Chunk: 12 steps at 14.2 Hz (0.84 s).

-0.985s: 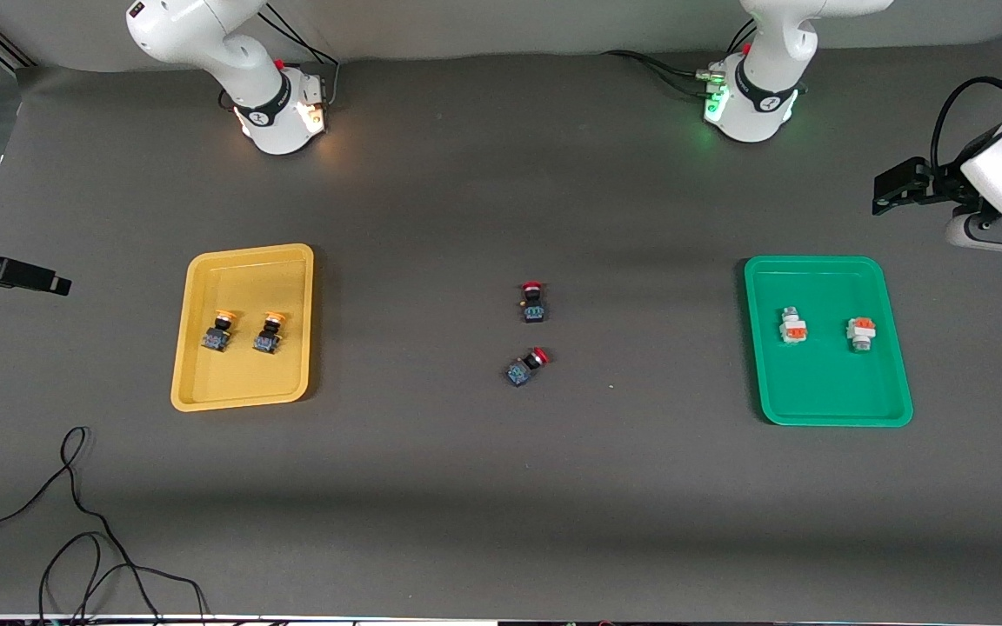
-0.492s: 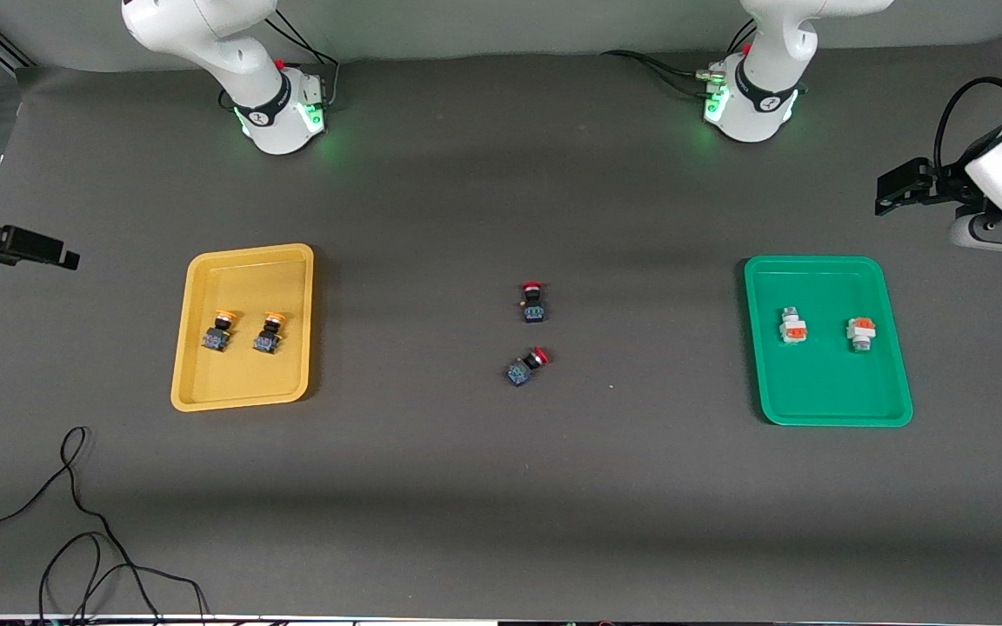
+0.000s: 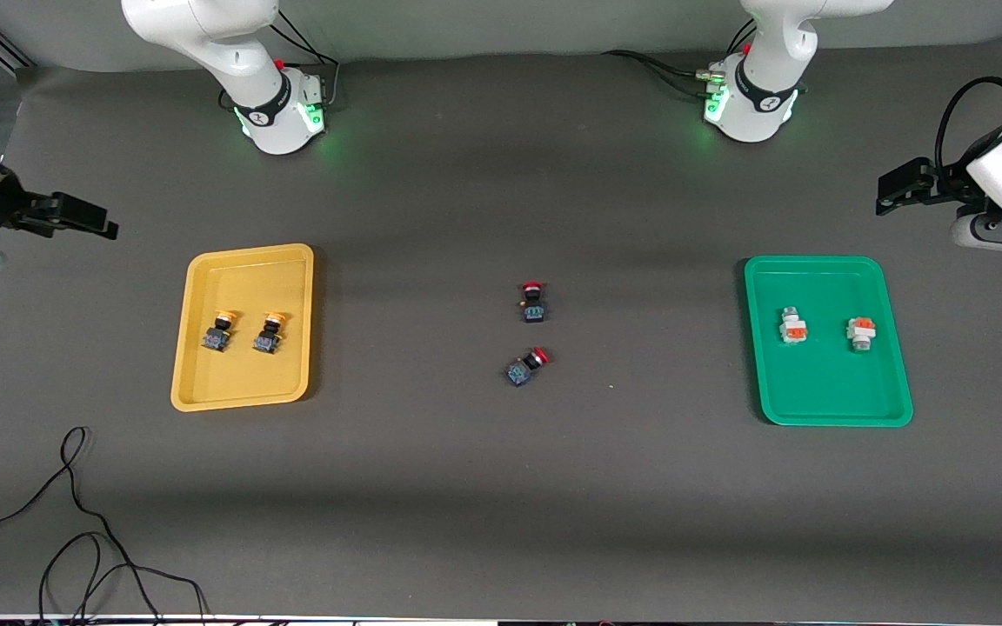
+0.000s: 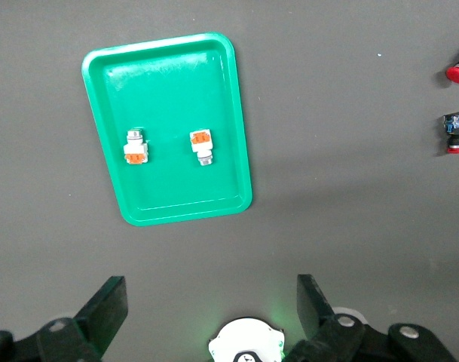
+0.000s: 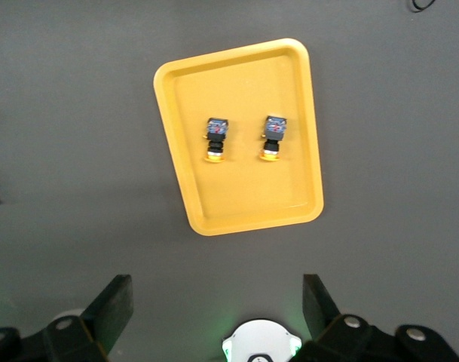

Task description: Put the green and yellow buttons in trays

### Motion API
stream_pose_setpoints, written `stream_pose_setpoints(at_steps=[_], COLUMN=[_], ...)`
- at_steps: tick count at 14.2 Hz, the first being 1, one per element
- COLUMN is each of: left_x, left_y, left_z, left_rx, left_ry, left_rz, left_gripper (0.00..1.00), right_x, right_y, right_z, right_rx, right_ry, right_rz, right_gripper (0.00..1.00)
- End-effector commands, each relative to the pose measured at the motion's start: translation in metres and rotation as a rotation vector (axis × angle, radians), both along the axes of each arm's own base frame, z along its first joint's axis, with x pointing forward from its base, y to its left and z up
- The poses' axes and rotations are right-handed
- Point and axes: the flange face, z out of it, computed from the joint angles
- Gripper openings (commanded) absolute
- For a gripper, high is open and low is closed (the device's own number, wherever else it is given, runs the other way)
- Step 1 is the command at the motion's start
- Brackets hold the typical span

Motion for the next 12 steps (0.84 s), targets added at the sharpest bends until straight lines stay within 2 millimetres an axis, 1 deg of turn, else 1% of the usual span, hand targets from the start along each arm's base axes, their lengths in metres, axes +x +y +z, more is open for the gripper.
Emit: stream_pose_setpoints(at_steps=[1, 2, 3, 4, 6, 12], left_x=[-0.004, -0.005, -0.006, -0.007, -0.008, -0.010], left_y=[0.002, 0.002, 0.004, 0.005, 0.005, 0.001], left_z=[0.005, 0.006, 0.007, 0.008, 0.010, 0.012], left_rx=[0.012, 0.012, 0.012, 0.012, 0.012, 0.012], left_ry=[-0.010, -0.010, -0.011, -0.011, -0.011, -0.013], left_rz=[0.019, 0.019, 0.020, 0.022, 0.022, 0.014], left_gripper=[1.00, 1.00, 1.00, 1.00, 1.00, 1.00], right_x=[-0.020, -0.020, -0.017, -0.017, -0.016, -0.012], right_y=[0.017, 0.017, 0.010, -0.002, -0.008, 0.002], right_z=[0.008, 0.008, 0.005, 0.007, 0.013, 0.024], right_rx=[-0.026, -0.024, -0.006, 0.053, 0.077, 0.072], right_ry=[-0.009, -0.011, -0.006, -0.011, -0.027, -0.053], right_rz=[-0.015, -0.009, -0.018, -0.033, -0.018, 0.036], right_gripper=[1.00, 1.00, 1.00, 1.00, 1.00, 1.00])
